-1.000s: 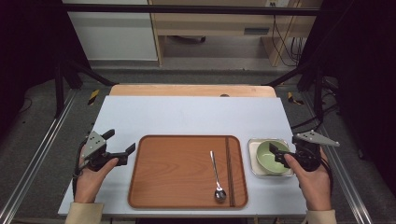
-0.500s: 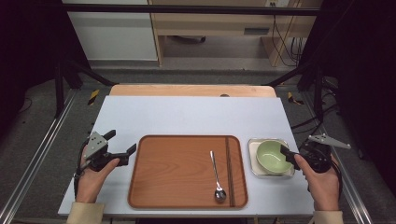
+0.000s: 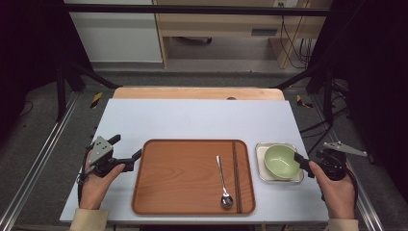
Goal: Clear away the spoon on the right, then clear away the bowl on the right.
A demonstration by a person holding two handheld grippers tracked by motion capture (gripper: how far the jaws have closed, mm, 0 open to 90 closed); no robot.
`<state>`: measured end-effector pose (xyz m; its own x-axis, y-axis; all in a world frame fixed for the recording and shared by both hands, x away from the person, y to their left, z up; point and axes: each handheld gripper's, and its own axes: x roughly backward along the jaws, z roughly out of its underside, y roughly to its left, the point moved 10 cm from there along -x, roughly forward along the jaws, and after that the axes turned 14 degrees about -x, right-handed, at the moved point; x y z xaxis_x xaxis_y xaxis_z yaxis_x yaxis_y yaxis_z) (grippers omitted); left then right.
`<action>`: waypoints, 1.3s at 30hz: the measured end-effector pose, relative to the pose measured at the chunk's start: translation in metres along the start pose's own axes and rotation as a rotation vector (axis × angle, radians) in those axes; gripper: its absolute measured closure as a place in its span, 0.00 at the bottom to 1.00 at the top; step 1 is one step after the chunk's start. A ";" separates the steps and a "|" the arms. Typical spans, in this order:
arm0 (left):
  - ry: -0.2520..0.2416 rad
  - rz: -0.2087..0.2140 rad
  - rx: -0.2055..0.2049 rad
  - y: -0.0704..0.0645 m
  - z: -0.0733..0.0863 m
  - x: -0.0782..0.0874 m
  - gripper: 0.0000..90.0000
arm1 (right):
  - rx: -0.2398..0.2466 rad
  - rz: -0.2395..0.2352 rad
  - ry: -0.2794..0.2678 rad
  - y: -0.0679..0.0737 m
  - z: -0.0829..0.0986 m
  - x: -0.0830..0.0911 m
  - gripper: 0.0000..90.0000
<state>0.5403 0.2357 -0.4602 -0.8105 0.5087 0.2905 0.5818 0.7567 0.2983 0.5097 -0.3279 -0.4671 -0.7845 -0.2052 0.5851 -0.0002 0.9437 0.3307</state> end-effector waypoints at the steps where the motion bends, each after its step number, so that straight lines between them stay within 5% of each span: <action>1: -0.001 -0.001 0.000 0.000 0.000 0.000 0.04 | 0.002 -0.003 0.002 0.000 0.000 0.000 0.19; 9: 0.005 0.005 -0.004 -0.003 0.001 -0.002 0.04 | 0.010 -0.011 0.051 -0.003 0.008 -0.004 0.32; 28: 0.020 0.009 -0.029 -0.006 0.001 -0.004 0.04 | -0.005 -0.019 0.139 -0.004 0.024 -0.020 0.43; 39: 0.028 0.015 -0.040 -0.010 0.001 -0.007 0.05 | -0.013 -0.016 0.184 -0.007 0.033 -0.031 0.65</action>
<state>0.5400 0.2252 -0.4658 -0.7998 0.5079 0.3200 0.5966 0.7318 0.3295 0.5136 -0.3191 -0.5121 -0.6578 -0.2653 0.7049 -0.0025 0.9367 0.3502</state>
